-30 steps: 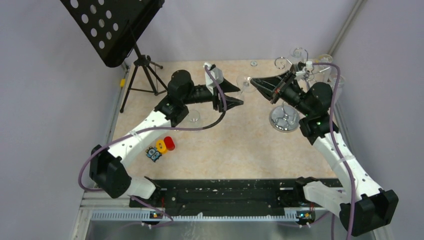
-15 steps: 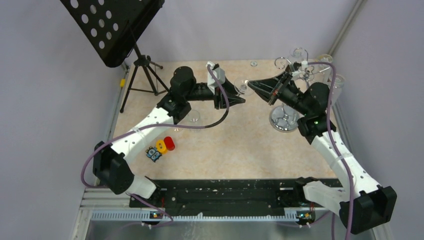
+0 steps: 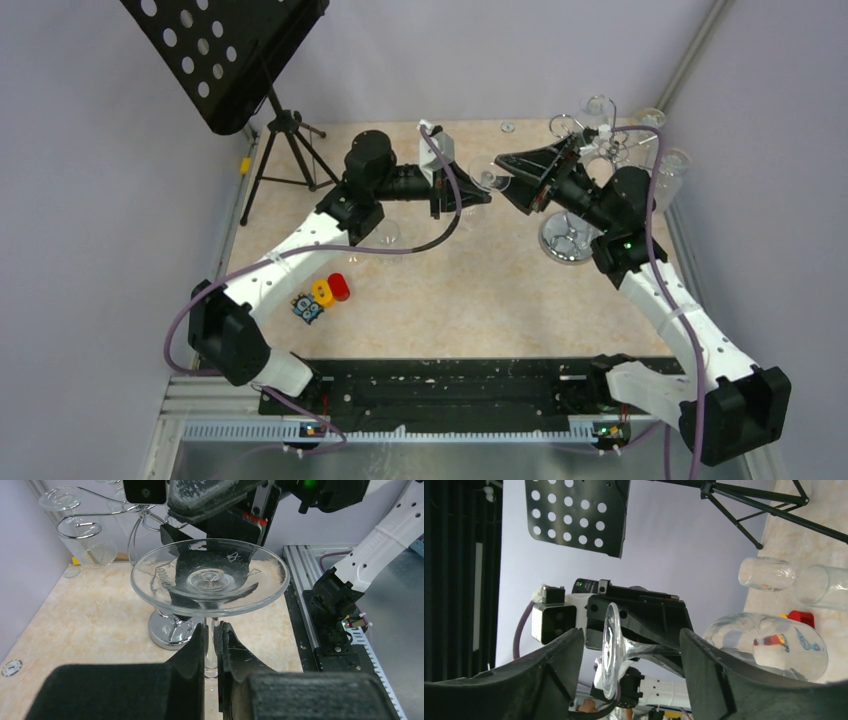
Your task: Take the wine glass off the wine glass rack
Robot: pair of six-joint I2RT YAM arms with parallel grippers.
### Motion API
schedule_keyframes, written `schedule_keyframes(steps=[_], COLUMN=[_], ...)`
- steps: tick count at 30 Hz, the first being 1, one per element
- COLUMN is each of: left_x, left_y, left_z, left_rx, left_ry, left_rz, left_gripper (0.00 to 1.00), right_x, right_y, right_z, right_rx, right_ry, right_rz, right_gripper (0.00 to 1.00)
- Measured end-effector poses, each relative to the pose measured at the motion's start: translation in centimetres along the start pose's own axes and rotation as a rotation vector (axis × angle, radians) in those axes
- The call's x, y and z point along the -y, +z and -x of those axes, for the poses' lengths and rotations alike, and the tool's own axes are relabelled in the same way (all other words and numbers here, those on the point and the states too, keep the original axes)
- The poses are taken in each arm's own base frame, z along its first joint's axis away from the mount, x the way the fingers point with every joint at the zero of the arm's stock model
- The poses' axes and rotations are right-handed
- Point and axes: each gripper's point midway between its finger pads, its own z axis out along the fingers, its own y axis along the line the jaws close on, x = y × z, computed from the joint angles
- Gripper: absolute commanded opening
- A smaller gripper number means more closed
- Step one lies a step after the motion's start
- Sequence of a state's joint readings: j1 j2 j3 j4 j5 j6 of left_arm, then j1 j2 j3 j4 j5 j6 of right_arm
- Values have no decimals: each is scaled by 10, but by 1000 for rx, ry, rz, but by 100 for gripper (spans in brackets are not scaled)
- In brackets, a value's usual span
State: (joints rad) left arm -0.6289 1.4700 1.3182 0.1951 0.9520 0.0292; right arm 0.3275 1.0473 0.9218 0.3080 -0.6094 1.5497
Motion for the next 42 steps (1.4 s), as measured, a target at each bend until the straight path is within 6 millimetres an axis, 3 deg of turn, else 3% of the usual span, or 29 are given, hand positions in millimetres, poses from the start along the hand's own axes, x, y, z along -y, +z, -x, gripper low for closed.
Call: schedule_keyframes(steps=[5,10,14,20,22,25,30,38,42], left_x=[-9,-21,-31,-29,-28,-25,-27,-20,-14], left_y=[-1,-12,-29,-61,-68,-81,-92,-106,-112], left_z=[4,26,69,133,141,149,145,155,161], left_rx=[19,87,217,486,543,640,743,858,913], left_ry=[-49,-89,-107,-170,-195,-262,-380,-470,-503], left_rz=[82,230,372,502,518,542,561,545,515], left_gripper=[0,0,0,0,0,0,0,0,0], right_x=[8,-18,-35,-14,-8,-12,-43,-61,-63], right_y=[-5,-21,-30,-17,-10,-4,-1,-1,2], right_z=[6,4,-9,-41,-47,-54,-61,-66,-69], right_rx=[69,132,154,96,86,80,86,82,73], right_ry=[-62,-194,-279,-273,-270,-270,-256,-230,-224], right_rz=[-20,41,115,127,124,158,346,477,504], right_gripper=[85,86,94,95,93,90,81,50,43])
